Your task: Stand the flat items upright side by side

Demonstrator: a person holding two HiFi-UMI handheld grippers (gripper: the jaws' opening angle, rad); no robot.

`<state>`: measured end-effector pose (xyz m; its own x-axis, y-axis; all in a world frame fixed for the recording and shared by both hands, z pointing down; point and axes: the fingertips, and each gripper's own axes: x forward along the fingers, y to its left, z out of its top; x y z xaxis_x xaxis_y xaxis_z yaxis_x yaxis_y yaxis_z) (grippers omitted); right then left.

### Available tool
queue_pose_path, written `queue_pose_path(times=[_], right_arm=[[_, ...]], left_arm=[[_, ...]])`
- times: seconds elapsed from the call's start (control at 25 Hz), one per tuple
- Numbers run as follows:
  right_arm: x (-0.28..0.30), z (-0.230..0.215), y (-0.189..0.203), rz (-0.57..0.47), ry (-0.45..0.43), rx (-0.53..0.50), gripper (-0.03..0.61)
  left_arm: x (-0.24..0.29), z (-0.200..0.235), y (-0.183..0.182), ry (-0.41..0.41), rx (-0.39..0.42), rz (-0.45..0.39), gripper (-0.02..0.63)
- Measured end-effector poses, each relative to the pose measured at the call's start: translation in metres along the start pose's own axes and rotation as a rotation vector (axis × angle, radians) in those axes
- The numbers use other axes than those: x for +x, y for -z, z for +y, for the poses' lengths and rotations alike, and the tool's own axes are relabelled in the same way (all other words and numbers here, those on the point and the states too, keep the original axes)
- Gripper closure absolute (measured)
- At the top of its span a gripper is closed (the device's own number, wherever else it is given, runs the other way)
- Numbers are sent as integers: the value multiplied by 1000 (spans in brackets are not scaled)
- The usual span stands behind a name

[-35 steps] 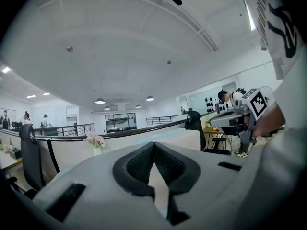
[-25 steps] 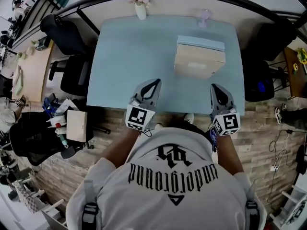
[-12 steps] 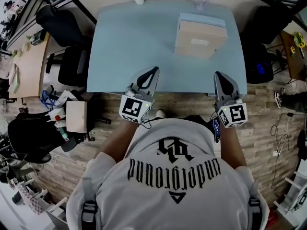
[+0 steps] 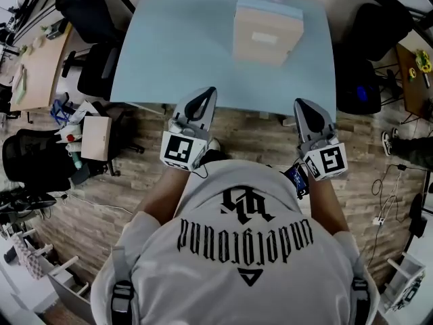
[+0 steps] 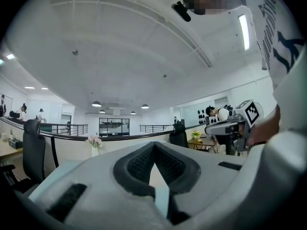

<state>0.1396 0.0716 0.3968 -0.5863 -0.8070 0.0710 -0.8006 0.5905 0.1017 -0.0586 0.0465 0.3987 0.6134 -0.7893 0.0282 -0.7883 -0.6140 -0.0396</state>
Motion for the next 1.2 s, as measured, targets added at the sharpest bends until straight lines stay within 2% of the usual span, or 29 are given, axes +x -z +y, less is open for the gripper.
queue_pose_path(times=[0.24, 0.48, 0.76, 1.2], right_arm=[[-70, 0, 12, -7, -37, -6, 574], [-127, 5, 14, -39, -59, -16, 574], [-153, 16, 16, -50, -78, -6, 574], [-160, 29, 11, -57, -106, -36, 574]], left_arm=[[-18, -61, 6, -19, 18, -11, 611], [-39, -108, -9, -45, 22, -56, 611], [-61, -127, -10, -74, 25, -54, 611], [-82, -134, -8, -112, 9, -58, 611]])
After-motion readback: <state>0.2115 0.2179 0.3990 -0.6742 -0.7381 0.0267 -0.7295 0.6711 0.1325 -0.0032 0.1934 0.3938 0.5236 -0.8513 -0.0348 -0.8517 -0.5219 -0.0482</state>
